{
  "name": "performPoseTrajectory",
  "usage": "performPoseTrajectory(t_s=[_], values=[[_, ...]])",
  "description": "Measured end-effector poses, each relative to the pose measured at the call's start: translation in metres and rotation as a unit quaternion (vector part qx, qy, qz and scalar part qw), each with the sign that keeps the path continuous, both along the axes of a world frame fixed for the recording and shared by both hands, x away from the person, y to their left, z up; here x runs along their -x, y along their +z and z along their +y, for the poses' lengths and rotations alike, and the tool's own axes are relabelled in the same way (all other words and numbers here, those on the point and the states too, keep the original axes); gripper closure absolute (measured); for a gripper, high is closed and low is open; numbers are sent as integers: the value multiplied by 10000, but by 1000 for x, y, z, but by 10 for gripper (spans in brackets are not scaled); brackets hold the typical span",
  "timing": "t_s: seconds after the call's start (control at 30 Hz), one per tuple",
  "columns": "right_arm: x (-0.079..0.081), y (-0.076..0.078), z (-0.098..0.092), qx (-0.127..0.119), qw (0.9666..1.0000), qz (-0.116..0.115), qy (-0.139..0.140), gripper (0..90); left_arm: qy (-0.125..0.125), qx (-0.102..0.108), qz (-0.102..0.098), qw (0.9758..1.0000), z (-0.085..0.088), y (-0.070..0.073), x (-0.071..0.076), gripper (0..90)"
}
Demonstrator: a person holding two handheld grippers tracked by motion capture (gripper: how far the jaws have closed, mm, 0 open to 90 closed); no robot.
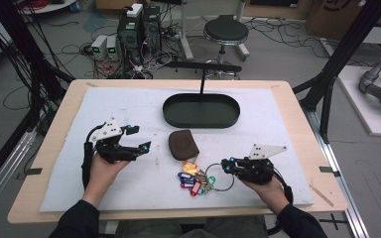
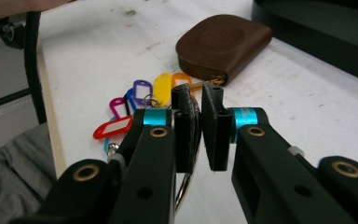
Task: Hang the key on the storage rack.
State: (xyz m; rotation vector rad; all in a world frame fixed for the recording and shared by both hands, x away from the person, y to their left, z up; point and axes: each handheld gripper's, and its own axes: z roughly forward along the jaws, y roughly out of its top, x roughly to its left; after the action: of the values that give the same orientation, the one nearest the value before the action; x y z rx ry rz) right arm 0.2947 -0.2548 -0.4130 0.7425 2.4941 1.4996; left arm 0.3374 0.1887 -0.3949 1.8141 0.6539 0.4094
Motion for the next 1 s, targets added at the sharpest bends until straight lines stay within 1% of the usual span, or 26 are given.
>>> performPoseTrajectory(t_s=[0.17,0.2,0.23,0.37,0.4,0.43,0.5,0.57,0.7,0.77,0.83,0.97,1.0], values=[[0,-1,2,31,9999,117,73,827,-3,7,0,10000,0,0,0,243],[0,-3,1,42,9997,228,90,824,-6,7,1,10000,0,0,0,243],[0,-3,1,42,9997,228,90,824,-6,5,1,10000,0,0,0,243],[-2,-5,-1,110,9988,478,86,821,-7,-3,4,10000,0,0,0,243],[-2,-5,-1,121,9985,525,64,830,-5,-7,3,10000,0,0,0,243],[-2,-5,-1,121,9985,525,64,830,-7,-3,3,10000,0,0,0,243],[-3,-5,-3,111,9980,610,88,858,0,2,2,10000,0,0,0,243],[-4,-5,-4,94,9977,653,151,862,-2,6,2,10000,0,0,0,243],[-5,-1,-2,57,9976,643,249,870,5,17,-6,10000,0,0,0,243],[-5,1,-2,41,9976,644,256,872,8,19,-9,10000,0,0,0,243],[-6,6,-2,15,9980,559,283,878,4,23,-10,10000,1,1,1,243],[-8,12,-3,-2,9985,479,254,878,17,51,-9,10000,1,1,1,243],[-10,17,-5,-47,9988,433,214,878,8,48,-16,10000,1,1,1,243]])
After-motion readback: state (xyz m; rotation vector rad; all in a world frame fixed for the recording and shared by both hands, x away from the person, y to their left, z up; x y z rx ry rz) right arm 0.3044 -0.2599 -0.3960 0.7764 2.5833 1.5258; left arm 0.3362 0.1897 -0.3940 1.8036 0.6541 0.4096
